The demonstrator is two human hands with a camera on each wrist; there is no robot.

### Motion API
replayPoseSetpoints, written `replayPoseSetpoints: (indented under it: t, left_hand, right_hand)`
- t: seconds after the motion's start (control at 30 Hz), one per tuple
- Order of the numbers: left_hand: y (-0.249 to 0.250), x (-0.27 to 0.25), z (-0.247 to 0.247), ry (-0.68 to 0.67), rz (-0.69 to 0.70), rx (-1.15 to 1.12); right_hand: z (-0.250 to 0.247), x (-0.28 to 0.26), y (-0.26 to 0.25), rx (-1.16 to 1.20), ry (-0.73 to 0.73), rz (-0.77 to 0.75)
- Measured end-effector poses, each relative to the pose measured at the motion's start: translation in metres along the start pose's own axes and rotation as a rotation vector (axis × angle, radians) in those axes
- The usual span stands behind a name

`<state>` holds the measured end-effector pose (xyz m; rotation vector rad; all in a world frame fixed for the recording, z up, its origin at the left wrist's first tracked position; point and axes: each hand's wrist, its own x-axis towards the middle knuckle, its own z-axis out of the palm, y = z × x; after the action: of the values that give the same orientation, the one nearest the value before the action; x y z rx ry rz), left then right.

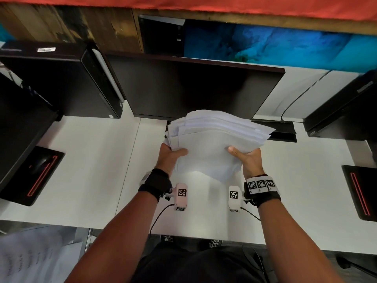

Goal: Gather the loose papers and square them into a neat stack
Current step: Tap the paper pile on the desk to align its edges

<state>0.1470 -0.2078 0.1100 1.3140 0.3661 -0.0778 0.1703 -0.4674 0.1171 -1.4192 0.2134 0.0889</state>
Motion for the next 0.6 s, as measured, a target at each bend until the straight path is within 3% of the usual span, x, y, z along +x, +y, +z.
replayPoseSetpoints:
  t: [0.3,0.6]
  left_hand:
    - [0.035,-0.008,0.018,0.041,0.128,-0.032]
    - [0.069,-0.017,0.056,0.382,0.257,-0.054]
  right_hand:
    - [0.013,-0.007,-0.035,0.047,-0.039,-0.104]
    - [0.015,-0.012,-0.038,-0.024,-0.062,-0.140]
